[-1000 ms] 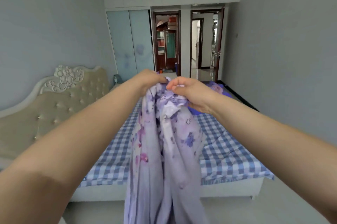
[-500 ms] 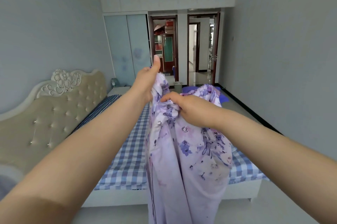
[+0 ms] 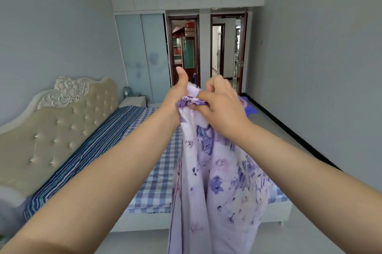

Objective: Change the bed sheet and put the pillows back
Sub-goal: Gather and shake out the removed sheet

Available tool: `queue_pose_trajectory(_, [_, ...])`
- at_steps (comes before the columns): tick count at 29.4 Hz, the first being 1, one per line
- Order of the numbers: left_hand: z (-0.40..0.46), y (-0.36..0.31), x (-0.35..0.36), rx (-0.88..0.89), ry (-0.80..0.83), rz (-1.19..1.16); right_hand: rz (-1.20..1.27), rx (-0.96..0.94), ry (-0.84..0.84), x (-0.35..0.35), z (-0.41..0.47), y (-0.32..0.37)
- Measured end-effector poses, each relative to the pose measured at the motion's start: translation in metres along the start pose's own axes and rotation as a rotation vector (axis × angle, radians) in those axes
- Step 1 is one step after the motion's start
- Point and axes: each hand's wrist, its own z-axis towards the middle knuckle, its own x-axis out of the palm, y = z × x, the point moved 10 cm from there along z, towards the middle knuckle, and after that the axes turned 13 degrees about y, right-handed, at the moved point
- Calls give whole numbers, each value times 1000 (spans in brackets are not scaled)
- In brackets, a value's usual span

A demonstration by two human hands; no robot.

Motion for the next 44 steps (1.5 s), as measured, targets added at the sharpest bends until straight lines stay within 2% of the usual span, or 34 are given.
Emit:
queue_pose_trajectory(2, [-4,13,18,-57,168,-247,53,28,-16,1,0,-8])
queue_pose_trajectory(4, [-10,13,27,-27,301,-338,198,92,43,12,0,-21])
queue_pose_trajectory(6, [-15,12,31,23,376,-382,457,131,66,19,-1,-30])
queue_pose_trajectory(8, [-16,6,28,120,357,-310,589,131,45,19,-1,-33])
queue_pose_trajectory(12, [-20,-4,13,241,239,-141,691,179,43,23,0,-40])
queue_pose_trajectory(17, [-25,-10,0,295,179,10,840,323,-3,32,1,-61])
queue_pose_trajectory(23, [-35,0,8,408,207,36,778,432,-9,36,7,-65])
queue_pose_trajectory(25, [-39,1,9,495,169,222,781,465,18,39,8,-66])
queue_pose_trajectory(27, [-37,7,7,510,118,356,765,476,52,42,9,-65])
queue_pose_trajectory(30, [-27,23,-6,380,16,279,762,476,83,47,8,-63])
queue_pose_trajectory(32, [-22,31,-8,290,-29,353,749,468,86,49,8,-64])
queue_pose_trajectory(34, [-16,40,-4,250,-7,417,710,459,109,50,8,-64])
queue_pose_trajectory(36, [-14,41,-3,258,-38,343,665,426,129,49,9,-63])
queue_pose_trajectory(38, [-13,35,-8,304,-93,268,559,333,151,45,11,-57])
queue_pose_trajectory(41, [-6,17,-22,345,-169,266,276,185,187,41,5,-54])
queue_pose_trajectory(44, [8,0,-38,332,-203,247,107,186,315,65,-21,-72])
